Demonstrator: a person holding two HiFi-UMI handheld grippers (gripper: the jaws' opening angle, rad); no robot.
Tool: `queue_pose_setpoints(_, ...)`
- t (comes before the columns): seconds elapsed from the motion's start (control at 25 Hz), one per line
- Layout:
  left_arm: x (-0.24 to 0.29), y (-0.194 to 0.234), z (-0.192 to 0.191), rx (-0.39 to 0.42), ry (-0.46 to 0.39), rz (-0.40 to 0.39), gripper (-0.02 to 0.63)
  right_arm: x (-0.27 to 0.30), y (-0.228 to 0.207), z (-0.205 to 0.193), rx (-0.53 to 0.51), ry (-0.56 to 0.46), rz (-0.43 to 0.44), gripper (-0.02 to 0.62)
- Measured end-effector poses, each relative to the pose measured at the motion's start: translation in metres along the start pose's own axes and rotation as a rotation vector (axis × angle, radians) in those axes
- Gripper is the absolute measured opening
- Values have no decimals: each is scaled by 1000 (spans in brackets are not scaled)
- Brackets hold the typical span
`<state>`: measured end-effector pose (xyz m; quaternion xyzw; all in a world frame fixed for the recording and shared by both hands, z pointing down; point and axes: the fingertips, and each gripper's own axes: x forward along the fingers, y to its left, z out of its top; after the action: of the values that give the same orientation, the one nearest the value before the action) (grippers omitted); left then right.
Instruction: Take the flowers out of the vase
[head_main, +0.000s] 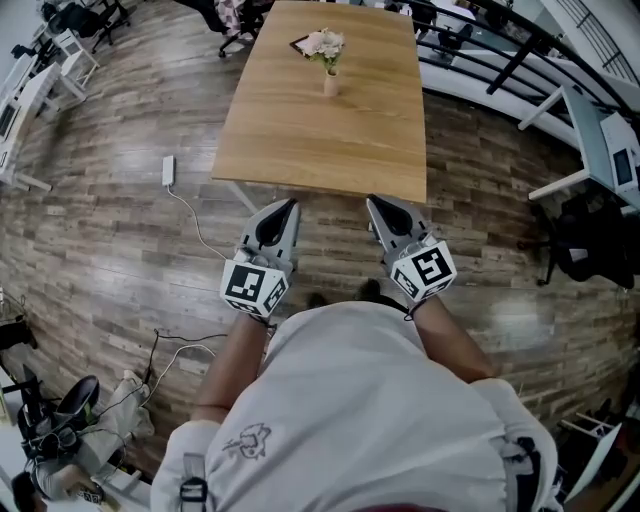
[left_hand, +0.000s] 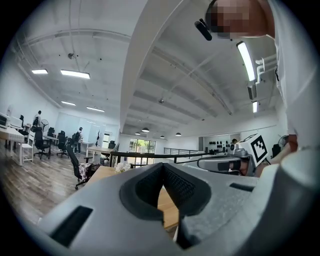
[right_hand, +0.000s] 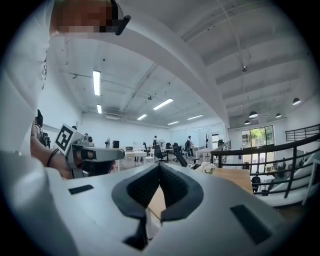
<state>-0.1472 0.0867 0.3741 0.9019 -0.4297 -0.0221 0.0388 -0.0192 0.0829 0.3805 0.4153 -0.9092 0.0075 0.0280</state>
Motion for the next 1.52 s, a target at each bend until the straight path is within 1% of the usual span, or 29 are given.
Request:
queue_pose_setpoints(0.24, 20, 15, -3, -2, 6, -5, 3, 25, -18, -6, 22, 2, 10, 3)
queue_pose_setpoints(0.56, 56, 53, -12, 3, 38, 58, 3, 75, -60, -14, 46, -3, 59, 4)
queue_pose_setpoints(0.8, 120, 68, -22, -15, 54, 75, 4, 103, -115, -20, 37, 19, 88, 4)
queue_pose_setpoints(1.04, 204, 67, -22, -10, 57, 71, 4, 116, -196, -19, 24, 29, 92, 5)
queue_pose_setpoints(1.2, 243, 65, -30, -5, 81, 57, 5, 125, -242, -21, 25, 28, 78, 5)
queue_pose_setpoints(1.36, 263, 78, -37, -16, 102, 65, 4, 148, -259, -25, 36, 45, 85, 5)
queue_pose_setpoints(1.52, 283, 95, -42, -29, 116, 67, 4, 173, -268, -43, 62, 93, 101, 6)
